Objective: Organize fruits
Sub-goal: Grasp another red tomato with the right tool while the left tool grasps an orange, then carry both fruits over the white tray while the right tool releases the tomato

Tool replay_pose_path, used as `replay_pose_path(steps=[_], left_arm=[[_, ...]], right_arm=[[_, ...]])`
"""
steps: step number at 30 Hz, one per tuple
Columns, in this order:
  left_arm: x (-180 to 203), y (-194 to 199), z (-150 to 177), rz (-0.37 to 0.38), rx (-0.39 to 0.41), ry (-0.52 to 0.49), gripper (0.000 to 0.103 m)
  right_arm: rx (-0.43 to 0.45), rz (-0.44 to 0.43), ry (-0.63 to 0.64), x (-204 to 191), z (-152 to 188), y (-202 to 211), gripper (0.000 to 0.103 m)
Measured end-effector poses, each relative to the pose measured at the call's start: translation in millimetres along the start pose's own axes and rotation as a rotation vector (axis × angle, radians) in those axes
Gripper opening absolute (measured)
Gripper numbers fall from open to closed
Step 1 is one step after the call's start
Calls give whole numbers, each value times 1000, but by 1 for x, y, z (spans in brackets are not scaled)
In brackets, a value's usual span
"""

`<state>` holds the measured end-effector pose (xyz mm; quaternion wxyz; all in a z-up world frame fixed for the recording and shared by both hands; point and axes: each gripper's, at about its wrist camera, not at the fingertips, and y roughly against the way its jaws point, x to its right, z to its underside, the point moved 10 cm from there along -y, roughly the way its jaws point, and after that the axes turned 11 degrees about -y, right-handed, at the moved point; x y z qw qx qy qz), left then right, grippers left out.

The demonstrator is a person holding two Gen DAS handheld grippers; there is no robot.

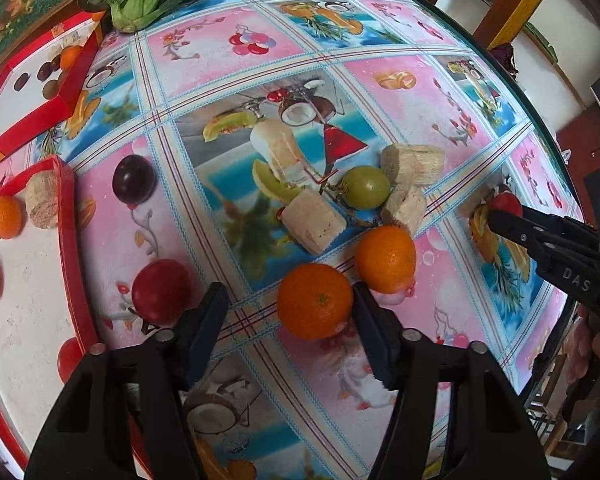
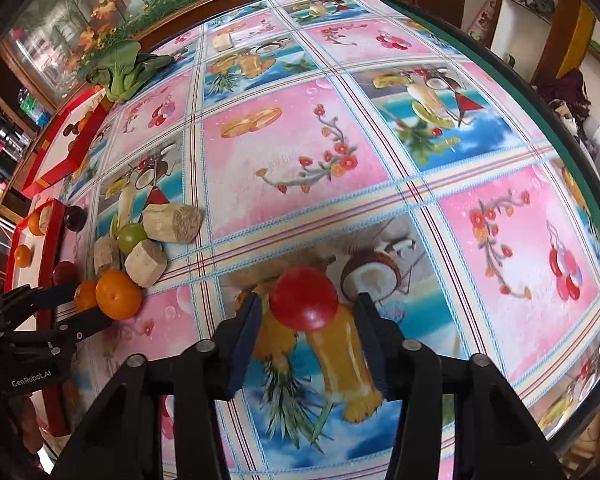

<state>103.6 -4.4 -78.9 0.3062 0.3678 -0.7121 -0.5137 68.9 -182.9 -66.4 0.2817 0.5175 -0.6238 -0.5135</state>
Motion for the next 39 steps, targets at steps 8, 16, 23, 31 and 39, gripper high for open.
replay_pose_path(steps=[8,16,23,31,39], left_arm=[[5,3,6,33,5,9,33],[-1,18,24,71,13,64,33],[-5,39,30,81,38,72,33],[-20,61,33,6,57,85,33],[-41,74,45,-33,71,107,33]], right_arm=[[-6,-9,47,-13,4,5,35],[1,-80,38,-35,15,23,35],[-6,-112,59,-55,26,29,35],[-11,-142,118,-86,38,37,35],[-12,-160,183,-118,45,42,34]])
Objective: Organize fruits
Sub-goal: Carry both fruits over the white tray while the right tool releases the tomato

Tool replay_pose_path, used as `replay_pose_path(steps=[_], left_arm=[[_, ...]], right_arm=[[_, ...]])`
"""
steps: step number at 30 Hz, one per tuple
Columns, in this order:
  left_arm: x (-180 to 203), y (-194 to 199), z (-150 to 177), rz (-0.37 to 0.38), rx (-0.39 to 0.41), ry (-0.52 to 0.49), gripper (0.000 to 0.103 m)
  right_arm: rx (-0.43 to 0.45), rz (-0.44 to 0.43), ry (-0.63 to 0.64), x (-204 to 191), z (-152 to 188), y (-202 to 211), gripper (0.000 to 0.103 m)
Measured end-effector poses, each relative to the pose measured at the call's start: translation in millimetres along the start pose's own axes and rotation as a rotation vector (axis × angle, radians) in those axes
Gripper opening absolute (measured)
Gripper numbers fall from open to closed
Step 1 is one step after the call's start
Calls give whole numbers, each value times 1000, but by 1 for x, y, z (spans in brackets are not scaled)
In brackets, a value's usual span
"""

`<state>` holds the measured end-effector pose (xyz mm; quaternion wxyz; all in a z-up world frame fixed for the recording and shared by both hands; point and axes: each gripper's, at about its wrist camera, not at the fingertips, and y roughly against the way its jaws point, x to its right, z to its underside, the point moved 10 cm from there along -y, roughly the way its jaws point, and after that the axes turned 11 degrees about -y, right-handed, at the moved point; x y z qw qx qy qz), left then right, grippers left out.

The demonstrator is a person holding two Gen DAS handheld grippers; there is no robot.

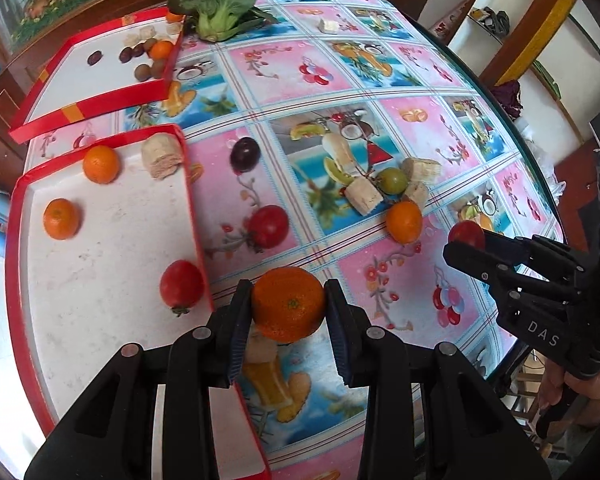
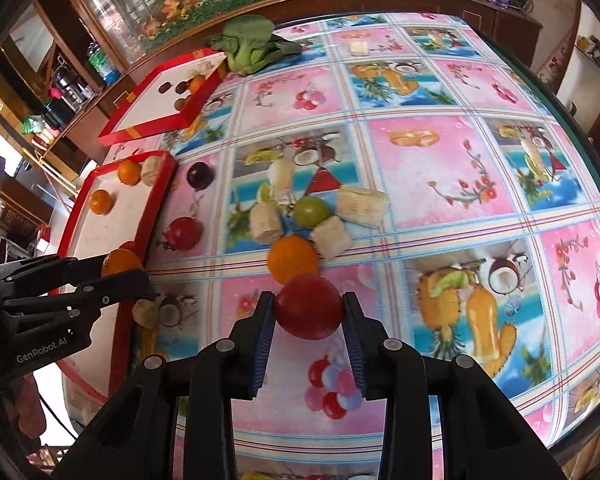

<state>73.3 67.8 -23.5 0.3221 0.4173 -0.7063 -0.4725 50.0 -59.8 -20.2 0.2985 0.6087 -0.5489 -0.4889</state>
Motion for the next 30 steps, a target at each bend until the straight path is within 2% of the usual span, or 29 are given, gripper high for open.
replay_pose_path(steps=[10,18,22,30], left_arm=[[-33,13,13,-35,9,54,33],[-102,28,32,-54,37,216,33],[-125,27,44,-57,33,269,33],[-130,13,56,-18,23,278,33]], right_arm=[[-16,-52,56,-47,10,-4,34],[-32,-82,114,-82,21,-7,34],[-48,-98,133,-99,23,-11,34],[-94,-167,168,-150,18,-26,34]])
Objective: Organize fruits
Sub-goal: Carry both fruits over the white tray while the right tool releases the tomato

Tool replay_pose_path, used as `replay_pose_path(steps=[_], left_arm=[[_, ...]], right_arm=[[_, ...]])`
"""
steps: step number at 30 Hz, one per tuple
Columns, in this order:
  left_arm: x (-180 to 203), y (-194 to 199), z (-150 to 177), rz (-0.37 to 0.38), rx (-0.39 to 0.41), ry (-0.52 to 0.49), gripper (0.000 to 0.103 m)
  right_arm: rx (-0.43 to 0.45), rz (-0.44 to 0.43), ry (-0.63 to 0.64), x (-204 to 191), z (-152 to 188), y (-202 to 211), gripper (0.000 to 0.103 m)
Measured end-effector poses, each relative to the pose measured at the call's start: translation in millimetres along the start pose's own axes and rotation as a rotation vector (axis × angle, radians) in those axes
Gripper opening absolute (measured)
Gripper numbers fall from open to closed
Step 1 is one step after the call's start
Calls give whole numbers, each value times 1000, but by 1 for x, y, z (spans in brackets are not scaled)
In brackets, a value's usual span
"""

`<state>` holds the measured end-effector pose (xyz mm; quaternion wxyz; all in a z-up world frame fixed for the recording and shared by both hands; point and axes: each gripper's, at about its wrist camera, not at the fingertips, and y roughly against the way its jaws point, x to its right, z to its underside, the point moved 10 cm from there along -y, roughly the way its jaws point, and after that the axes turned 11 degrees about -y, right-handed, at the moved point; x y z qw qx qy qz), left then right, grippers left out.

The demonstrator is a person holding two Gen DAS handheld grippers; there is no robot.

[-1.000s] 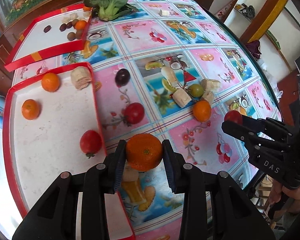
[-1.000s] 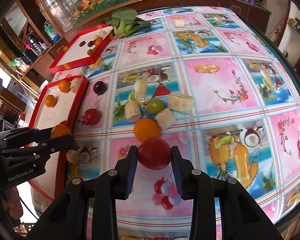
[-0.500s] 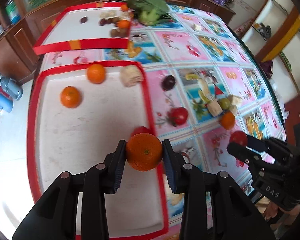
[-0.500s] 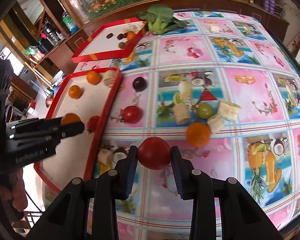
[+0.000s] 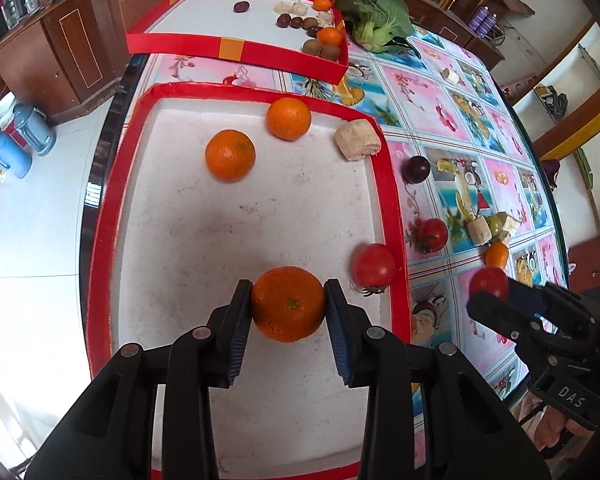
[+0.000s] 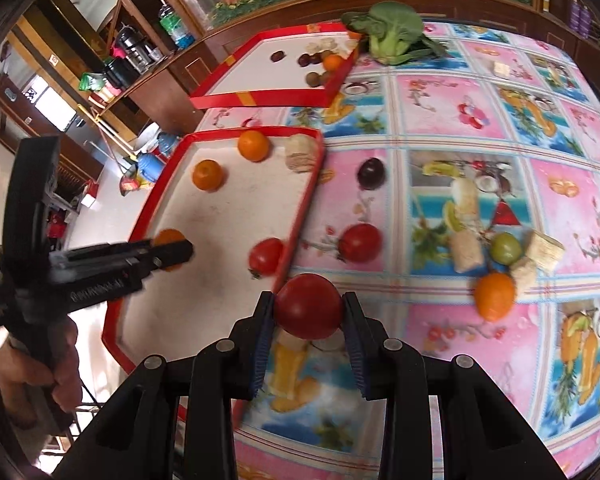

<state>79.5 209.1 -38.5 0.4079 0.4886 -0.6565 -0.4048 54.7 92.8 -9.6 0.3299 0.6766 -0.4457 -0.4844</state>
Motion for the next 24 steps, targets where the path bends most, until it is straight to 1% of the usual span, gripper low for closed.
replay_pose_path(steps=[3,8,16,20,24], left_arm=[[-6,-7,-2,1,5,-1,34],[-28,-14,-10,4,5,53,34],[-43,-26,-24,-11,-7,40,34],[-46,-31,-26,-8,-14,40,34],[-44,-33,-30,-23,-15,13,34]], right_arm=[[-20,12,56,-20,-12,-17,34],[-50,9,83,-42,-30,-43,34],[-93,21,47,-46,-46,-81,34],[-101,36,47,-44,-51,-93,34],[-109,51,49,-42,-53,-102,35]])
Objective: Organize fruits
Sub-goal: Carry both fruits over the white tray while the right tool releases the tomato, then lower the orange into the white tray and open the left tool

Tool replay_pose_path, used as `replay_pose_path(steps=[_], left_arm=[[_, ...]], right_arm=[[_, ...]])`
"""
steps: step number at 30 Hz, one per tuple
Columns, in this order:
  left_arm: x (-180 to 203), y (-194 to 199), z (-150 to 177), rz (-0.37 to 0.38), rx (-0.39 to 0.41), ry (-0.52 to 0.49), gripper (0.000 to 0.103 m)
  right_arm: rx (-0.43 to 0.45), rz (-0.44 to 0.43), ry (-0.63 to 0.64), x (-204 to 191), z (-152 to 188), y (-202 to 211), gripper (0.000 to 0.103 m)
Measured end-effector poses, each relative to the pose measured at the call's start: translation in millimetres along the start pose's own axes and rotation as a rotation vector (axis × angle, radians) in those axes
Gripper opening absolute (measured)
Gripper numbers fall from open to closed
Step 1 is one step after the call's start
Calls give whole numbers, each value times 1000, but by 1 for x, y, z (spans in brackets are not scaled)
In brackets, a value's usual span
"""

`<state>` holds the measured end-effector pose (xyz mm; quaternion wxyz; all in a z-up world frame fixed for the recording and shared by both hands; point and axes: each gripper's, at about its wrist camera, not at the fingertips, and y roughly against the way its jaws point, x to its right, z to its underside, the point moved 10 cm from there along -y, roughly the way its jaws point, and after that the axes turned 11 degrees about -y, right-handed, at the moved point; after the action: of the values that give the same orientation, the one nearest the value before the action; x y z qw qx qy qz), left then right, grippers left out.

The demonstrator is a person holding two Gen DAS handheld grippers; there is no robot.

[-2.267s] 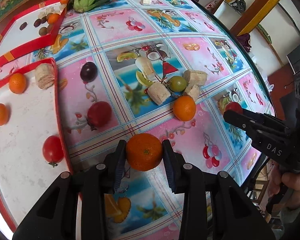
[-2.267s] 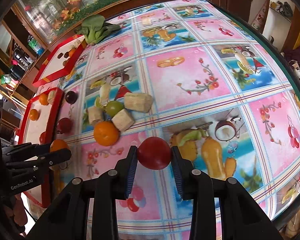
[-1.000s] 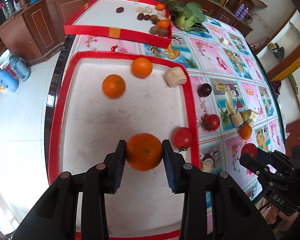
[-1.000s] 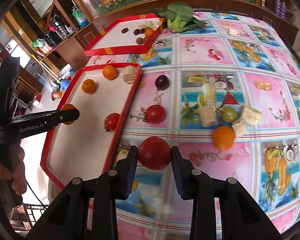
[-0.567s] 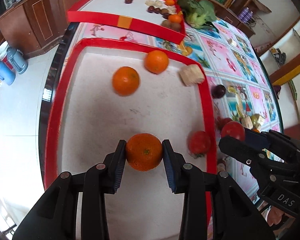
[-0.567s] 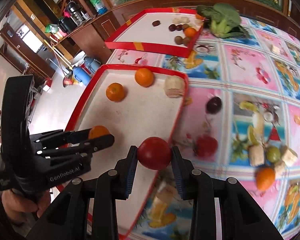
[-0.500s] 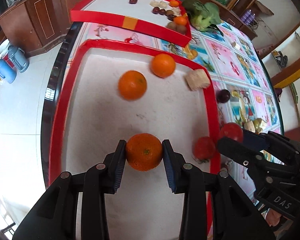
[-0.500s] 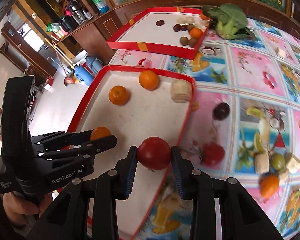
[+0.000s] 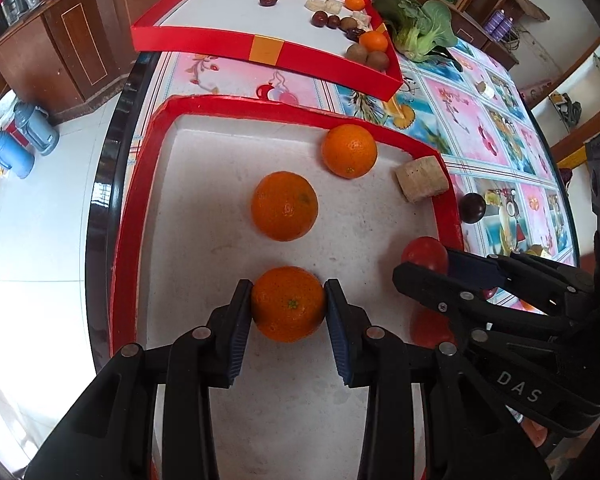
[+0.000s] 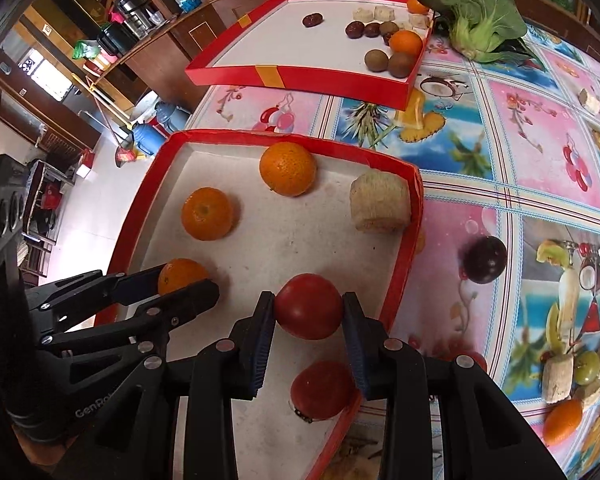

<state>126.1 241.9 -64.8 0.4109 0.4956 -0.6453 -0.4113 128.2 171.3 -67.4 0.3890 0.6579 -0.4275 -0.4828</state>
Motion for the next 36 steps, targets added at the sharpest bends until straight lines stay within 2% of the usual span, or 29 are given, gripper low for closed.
replay_pose_path(steps=[16,18,20,22,24,26,29,33,35,36], left_arm=[[-1,-1,-2,-20,-9,9,34],[-1,0,-1,-26,-10,4,34],[0,2,0,-31,-10,-1,34],[0,4,2,-35,-9,-3,34],[1,7,2,-39,-3,-6,39],[3,13,1,-47,16,-11,55],[8,22,1,-58,35,-25,61],[17,30,4,-64,42,-47,62],[24,33,7,-68,42,-63,70],[27,35,8,-70,46,-71,71]], right_arm=[[1,2,-7,-1,-2,-6,35],[8,-9,-12,-1,-3,-1,38],[32,4,-5,1,-4,6,52],[50,8,4,2,-4,14,52],[62,2,-7,4,-4,22,52],[74,-9,-29,8,-3,30,52],[92,-25,-61,14,2,44,55],[113,-21,-85,24,15,61,61],[119,-22,-96,28,23,67,64],[120,-23,-102,29,27,69,65]])
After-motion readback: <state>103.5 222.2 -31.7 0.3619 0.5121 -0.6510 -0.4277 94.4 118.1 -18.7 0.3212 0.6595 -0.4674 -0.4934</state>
